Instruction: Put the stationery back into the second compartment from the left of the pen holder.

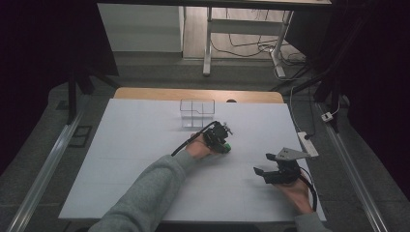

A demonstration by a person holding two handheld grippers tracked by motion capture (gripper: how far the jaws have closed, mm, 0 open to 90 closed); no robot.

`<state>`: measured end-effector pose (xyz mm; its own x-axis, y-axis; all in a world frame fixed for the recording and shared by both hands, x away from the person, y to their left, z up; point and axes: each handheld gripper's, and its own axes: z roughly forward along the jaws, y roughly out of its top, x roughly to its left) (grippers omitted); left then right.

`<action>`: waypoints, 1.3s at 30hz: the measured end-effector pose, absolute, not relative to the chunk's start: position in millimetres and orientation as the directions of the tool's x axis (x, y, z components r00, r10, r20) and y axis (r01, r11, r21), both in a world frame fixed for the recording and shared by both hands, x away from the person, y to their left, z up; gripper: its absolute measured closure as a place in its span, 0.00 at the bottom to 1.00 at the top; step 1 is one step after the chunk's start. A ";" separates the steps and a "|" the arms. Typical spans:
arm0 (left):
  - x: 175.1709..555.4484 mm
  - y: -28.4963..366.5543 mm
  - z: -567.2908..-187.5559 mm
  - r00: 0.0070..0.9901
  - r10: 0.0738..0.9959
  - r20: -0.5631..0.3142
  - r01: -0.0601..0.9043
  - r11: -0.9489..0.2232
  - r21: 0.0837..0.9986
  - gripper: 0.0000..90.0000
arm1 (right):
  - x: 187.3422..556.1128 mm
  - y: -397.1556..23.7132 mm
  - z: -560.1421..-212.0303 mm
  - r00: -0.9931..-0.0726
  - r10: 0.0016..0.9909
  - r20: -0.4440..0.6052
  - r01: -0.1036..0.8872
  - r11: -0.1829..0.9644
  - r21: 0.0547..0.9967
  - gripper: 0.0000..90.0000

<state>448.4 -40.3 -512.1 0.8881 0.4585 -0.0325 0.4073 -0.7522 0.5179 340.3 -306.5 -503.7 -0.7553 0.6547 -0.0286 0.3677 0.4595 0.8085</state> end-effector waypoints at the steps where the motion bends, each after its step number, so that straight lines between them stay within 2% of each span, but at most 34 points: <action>1: 447.8 -40.4 -511.9 0.890 0.455 -0.033 0.405 -0.754 0.517 0.68 | 340.3 -306.5 -503.7 -0.755 0.655 -0.029 0.368 0.460 0.808 0.23; 3: 446.2 -40.8 -512.1 0.887 0.460 -0.032 0.408 -0.751 0.520 0.72 | 340.3 -306.5 -503.6 -0.756 0.654 -0.031 0.368 0.464 0.805 0.23; 14: 443.9 -41.0 -511.2 0.889 0.457 -0.025 0.401 -0.752 0.524 0.74 | 340.5 -306.7 -503.8 -0.753 0.656 -0.037 0.369 0.469 0.803 0.23; 27: 442.4 -19.3 -489.1 0.886 0.457 -0.071 0.398 -0.677 0.619 0.74 | 340.7 -307.0 -504.0 -0.749 0.661 -0.042 0.371 0.471 0.800 0.23; 39: 433.8 7.8 -459.3 0.880 0.471 -0.056 0.370 -0.608 0.702 0.74 | 342.3 -304.3 -503.9 -0.754 0.656 -0.044 0.363 0.471 0.804 0.23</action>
